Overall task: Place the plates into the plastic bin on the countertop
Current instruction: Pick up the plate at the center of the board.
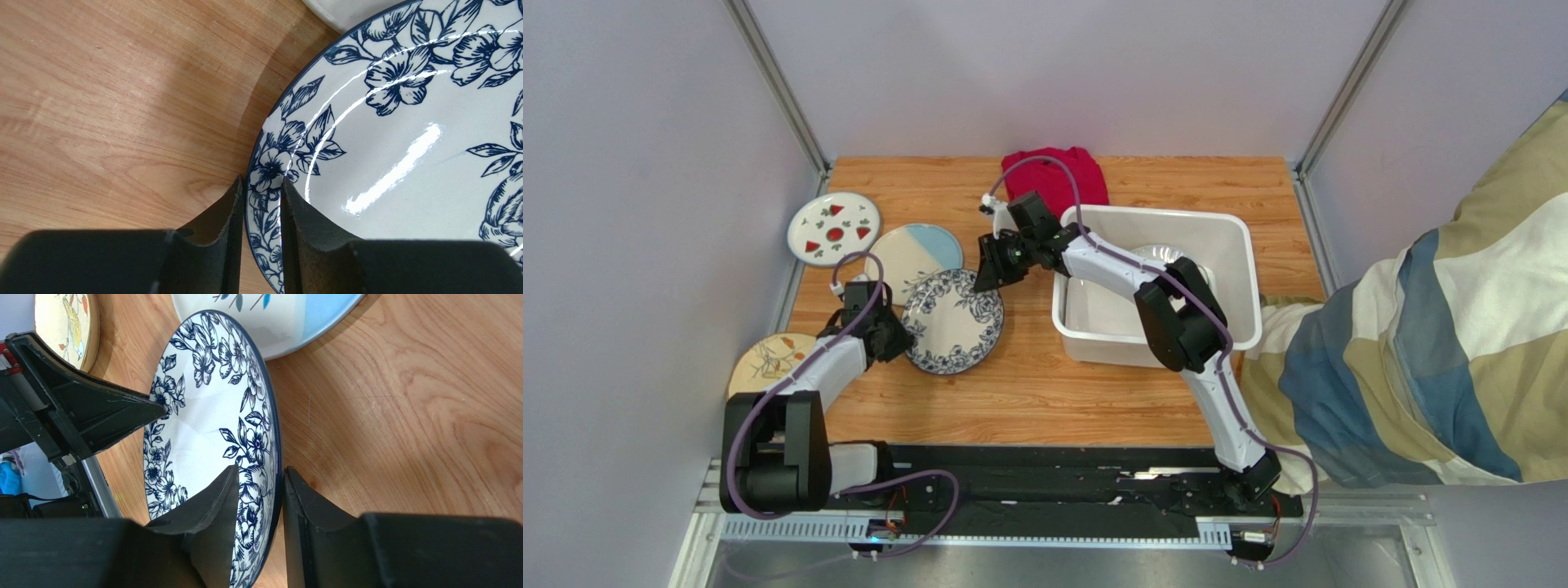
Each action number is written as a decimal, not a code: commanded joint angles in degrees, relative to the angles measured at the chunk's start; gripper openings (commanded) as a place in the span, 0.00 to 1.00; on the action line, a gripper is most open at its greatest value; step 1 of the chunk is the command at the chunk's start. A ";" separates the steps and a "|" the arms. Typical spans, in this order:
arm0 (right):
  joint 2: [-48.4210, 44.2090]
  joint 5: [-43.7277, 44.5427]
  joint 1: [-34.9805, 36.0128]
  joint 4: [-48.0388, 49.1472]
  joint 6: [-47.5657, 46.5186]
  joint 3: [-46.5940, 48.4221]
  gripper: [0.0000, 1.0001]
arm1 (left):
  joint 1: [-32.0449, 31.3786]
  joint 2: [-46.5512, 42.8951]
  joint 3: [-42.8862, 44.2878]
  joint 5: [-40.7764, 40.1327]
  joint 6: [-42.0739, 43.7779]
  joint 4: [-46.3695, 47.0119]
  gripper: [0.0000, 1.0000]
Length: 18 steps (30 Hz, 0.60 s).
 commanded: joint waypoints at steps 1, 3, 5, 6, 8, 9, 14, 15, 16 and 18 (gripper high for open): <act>-3.96 -14.97 7.04 0.35 2.84 0.12 0.00 | -1.39 1.18 -0.38 6.09 -0.01 2.67 0.28; -4.84 -11.39 7.39 -1.50 0.91 0.91 0.00 | -1.39 0.83 -0.38 6.36 0.08 2.67 0.29; -6.15 -6.64 8.18 -5.45 -1.37 1.87 0.00 | -1.39 0.04 -0.03 6.53 0.34 2.14 0.30; -6.68 0.78 8.62 -7.64 -2.86 3.36 0.00 | -1.39 -1.18 0.23 6.62 0.26 1.44 0.31; -8.18 8.55 10.55 -12.66 -6.20 4.51 0.00 | -1.39 -3.03 0.23 6.62 -0.44 1.09 0.31; -8.70 12.59 11.08 -13.11 -6.39 4.34 0.00 | -1.48 -4.86 0.23 6.54 -0.71 0.82 0.32; -10.03 14.39 11.26 -10.31 -5.78 0.74 0.00 | -1.39 -6.90 0.67 5.66 -0.71 0.03 0.32; -10.20 14.91 11.26 -9.87 -5.08 0.04 0.00 | -1.39 -6.56 0.76 5.83 -0.54 -0.14 0.33; -11.16 15.44 11.35 -8.47 -4.64 -2.06 0.00 | -1.39 -6.38 0.67 6.01 -0.45 -0.32 0.32; -13.18 18.42 11.52 -5.31 -3.76 -5.57 0.00 | -1.39 -6.55 0.24 6.09 -0.45 -0.06 0.32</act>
